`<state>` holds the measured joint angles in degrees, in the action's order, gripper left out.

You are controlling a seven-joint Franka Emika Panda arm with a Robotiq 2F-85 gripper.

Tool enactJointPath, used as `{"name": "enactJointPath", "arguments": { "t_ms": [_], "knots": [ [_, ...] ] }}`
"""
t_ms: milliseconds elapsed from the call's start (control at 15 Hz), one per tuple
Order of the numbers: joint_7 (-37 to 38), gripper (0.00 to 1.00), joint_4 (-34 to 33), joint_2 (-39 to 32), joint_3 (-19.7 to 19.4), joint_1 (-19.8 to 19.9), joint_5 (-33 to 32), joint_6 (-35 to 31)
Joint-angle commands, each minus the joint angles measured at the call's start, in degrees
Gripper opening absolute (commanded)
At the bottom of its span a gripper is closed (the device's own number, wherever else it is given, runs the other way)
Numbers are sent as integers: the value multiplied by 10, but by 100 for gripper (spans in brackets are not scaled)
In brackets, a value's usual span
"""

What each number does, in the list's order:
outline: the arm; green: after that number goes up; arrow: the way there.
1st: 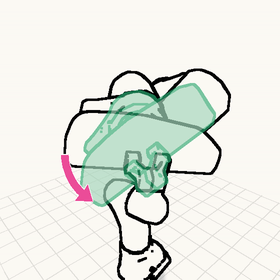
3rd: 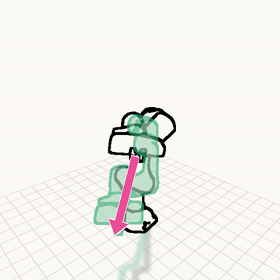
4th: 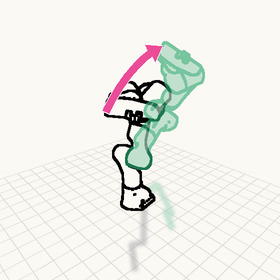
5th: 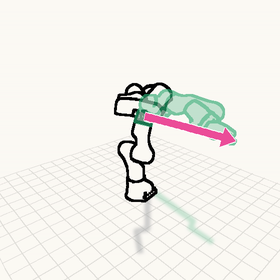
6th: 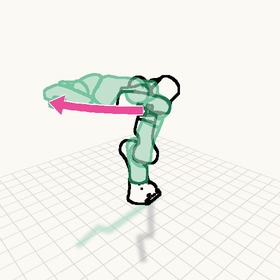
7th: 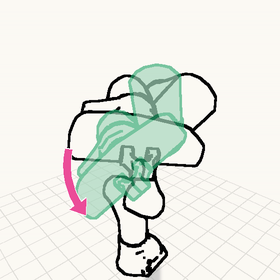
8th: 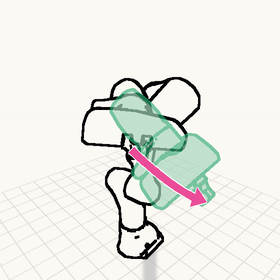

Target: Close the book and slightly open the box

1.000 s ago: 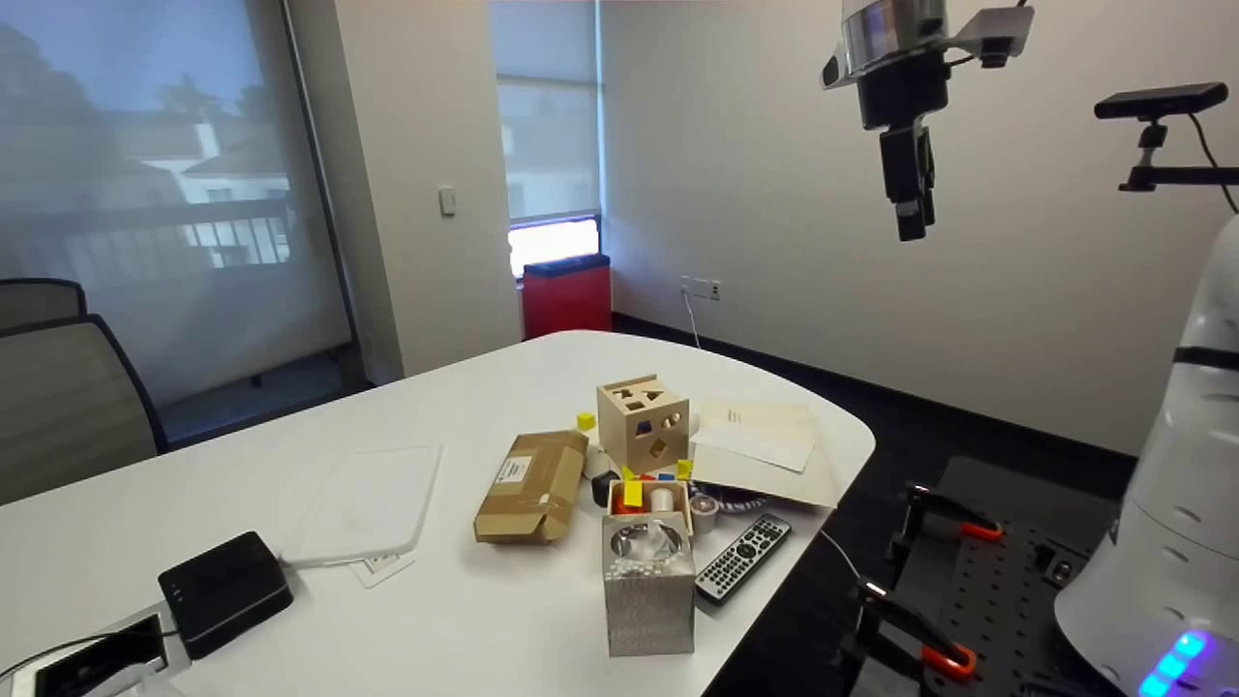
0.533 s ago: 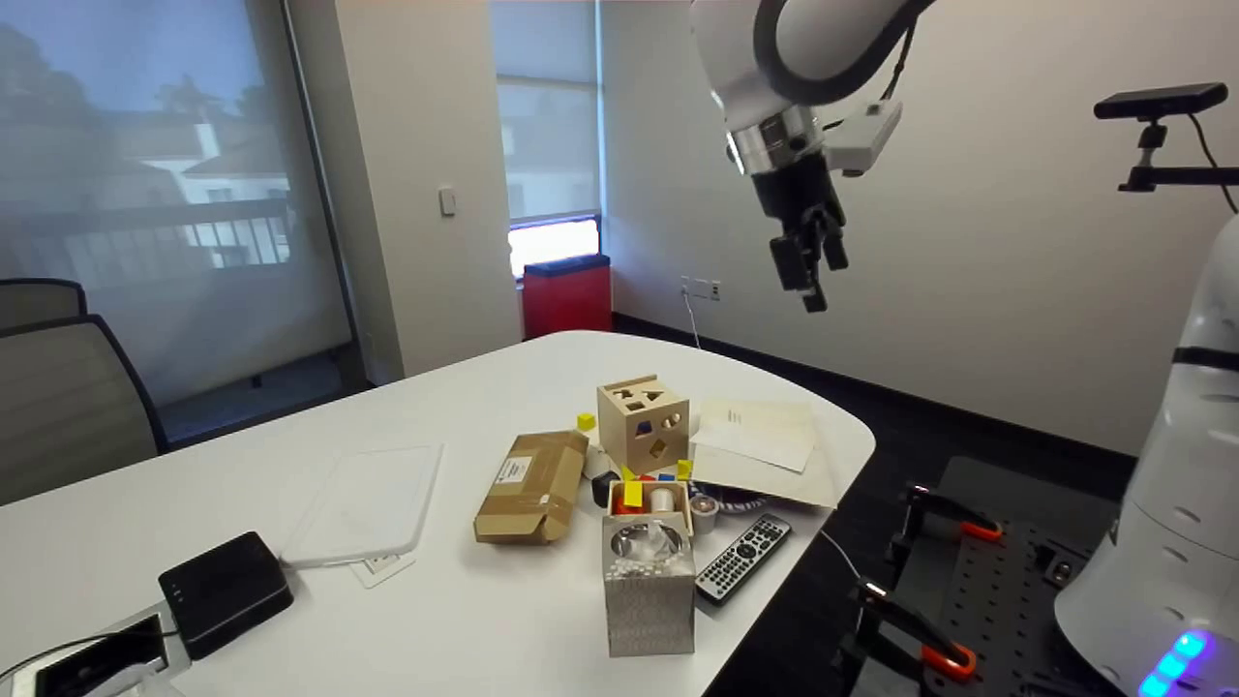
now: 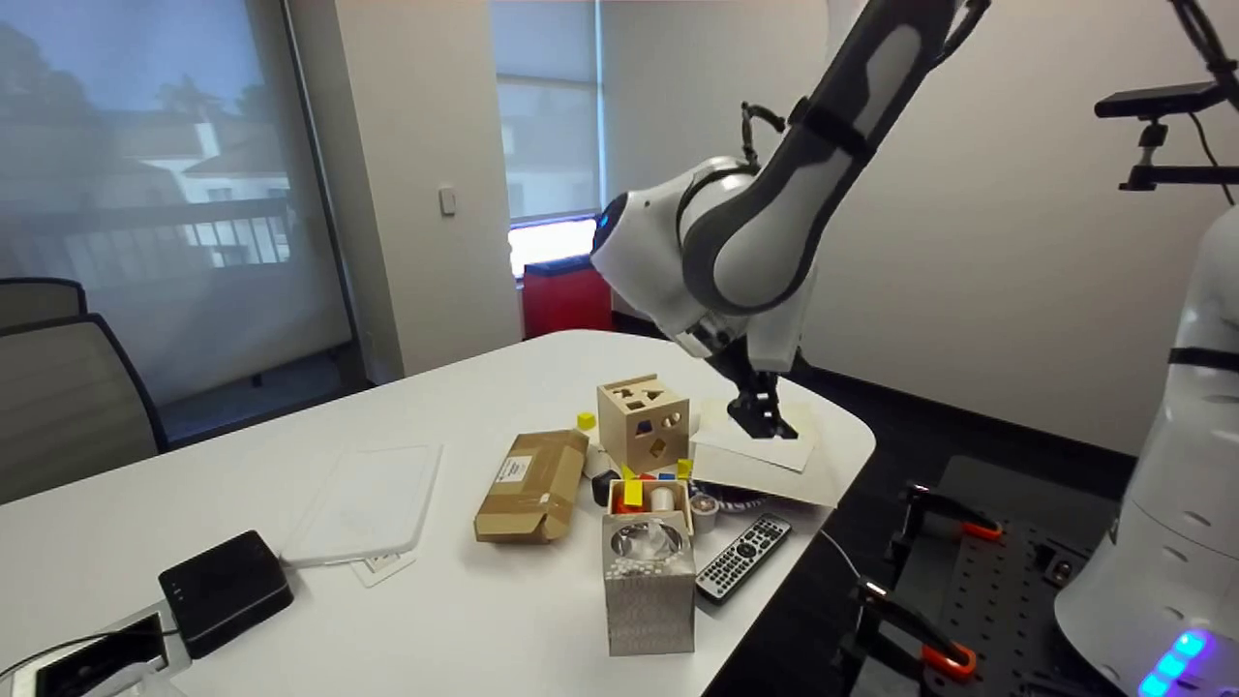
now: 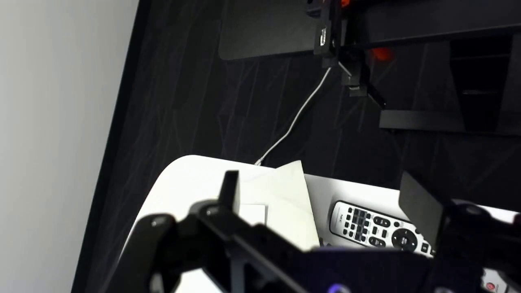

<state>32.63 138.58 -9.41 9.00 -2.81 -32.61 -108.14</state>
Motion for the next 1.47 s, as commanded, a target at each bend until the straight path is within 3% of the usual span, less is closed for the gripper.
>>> {"name": "enactJointPath", "arguments": {
  "t_ms": [0, 400, 800, 1133, 1400],
  "knots": [
    [64, 100, -65, -121, -31, -40, -21, 20],
    [68, 100, -170, -292, -93, -80, -35, 9],
    [32, 100, -294, -443, -149, -78, -121, -6],
    [8, 100, -363, -496, -160, -73, -186, -35],
    [-2, 100, -381, -504, -159, -70, -203, -35]
  ]
}}
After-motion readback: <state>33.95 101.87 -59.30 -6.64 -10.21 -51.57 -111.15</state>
